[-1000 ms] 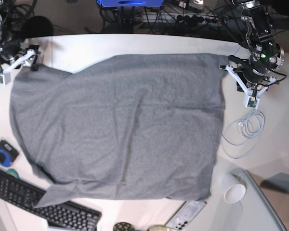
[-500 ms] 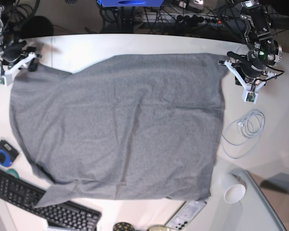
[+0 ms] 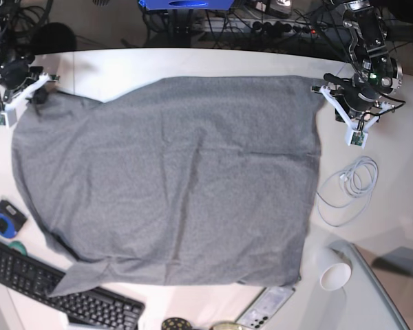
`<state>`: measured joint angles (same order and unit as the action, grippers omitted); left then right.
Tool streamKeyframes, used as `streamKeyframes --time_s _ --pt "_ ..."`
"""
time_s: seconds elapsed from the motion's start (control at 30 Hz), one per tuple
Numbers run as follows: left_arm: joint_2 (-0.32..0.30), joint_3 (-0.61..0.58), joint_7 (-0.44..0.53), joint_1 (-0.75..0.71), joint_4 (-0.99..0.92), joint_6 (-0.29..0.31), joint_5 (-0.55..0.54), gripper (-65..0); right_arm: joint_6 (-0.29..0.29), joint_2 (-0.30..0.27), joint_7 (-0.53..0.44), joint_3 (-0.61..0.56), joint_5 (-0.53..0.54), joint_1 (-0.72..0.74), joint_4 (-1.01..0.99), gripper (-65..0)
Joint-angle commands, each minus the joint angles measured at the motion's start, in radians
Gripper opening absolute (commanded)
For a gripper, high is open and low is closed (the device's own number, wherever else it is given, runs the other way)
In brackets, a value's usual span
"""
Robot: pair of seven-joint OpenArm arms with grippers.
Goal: Layout the t-shirt on the table in an organized manner, then fold the t-shirt properly
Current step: 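Grasp the corners and pull them apart, right gripper regrasping its corner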
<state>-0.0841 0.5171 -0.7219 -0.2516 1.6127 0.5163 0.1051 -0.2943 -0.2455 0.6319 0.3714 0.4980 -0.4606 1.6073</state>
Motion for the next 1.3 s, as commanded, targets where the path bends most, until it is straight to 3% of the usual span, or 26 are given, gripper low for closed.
streamKeyframes --time_s 0.0,0.1,0.17,0.33,0.5,0.67,0.73,0.77,0.83,0.9,0.97,1.1,1.27 --pt "-0.009 0.002 0.014 0.007 0.021 -0.005 -0.002 -65.0 0.002 -0.008 -0.01 0.015 0.008 0.0 0.001 -64.2" --pt "-0.009 0.002 0.014 0.005 0.021 -0.005 -0.002 -65.0 0.002 0.039 -0.01 0.099 0.008 0.004 -0.009 -61.8" --pt "-0.009 0.005 0.014 0.004 0.019 -0.005 -0.002 -65.0 -0.003 0.07 -0.011 0.159 0.008 0.007 -0.009 -53.3" --pt "-0.01 0.004 0.014 0.004 0.021 -0.005 -0.002 -65.0 -0.003 0.067 -0.011 0.171 0.006 0.018 -0.009 -38.0" --pt "-0.009 0.004 0.014 0.01 0.021 -0.005 -0.002 -65.0 -0.003 0.067 -0.011 0.169 0.006 0.023 -0.022 -32.1" --pt "-0.007 0.002 0.014 0.007 0.021 -0.005 -0.002 -65.0 -0.006 0.065 -0.007 0.168 0.006 0.053 -0.114 -32.4" --pt "-0.007 0.002 0.014 0.005 0.021 -0.005 -0.002 -65.0 -0.036 0.065 -0.005 0.168 0.006 0.053 -0.12 -34.2" --pt "-0.007 0.002 0.014 0.005 0.021 -0.005 -0.002 -65.0 -0.072 0.065 -0.004 0.168 0.006 0.053 -0.12 -38.1" --pt "-0.009 0.002 0.014 0.005 0.021 -0.005 -0.002 -65.0 -0.131 0.067 0.007 0.168 0.006 0.05 -0.12 -52.1" --pt "-0.009 0.002 0.014 0.005 0.021 -0.005 -0.002 -65.0 -0.138 0.067 0.058 0.176 0.006 0.05 -0.111 -65.0" --pt "-0.009 0.002 0.014 0.005 0.021 -0.005 -0.002 -65.0 -0.139 0.067 0.096 0.179 0.006 0.047 -0.072 -62.6" --pt "-0.009 0.002 0.014 0.005 0.021 -0.005 -0.002 -65.0 -0.139 0.068 0.136 0.18 0.006 0.02 0.046 -64.5" --pt "-0.004 0.001 0.014 0.013 0.022 -0.005 -0.002 -65.0 -0.138 0.068 0.286 0.176 0.006 0.073 0.19 -64.4"
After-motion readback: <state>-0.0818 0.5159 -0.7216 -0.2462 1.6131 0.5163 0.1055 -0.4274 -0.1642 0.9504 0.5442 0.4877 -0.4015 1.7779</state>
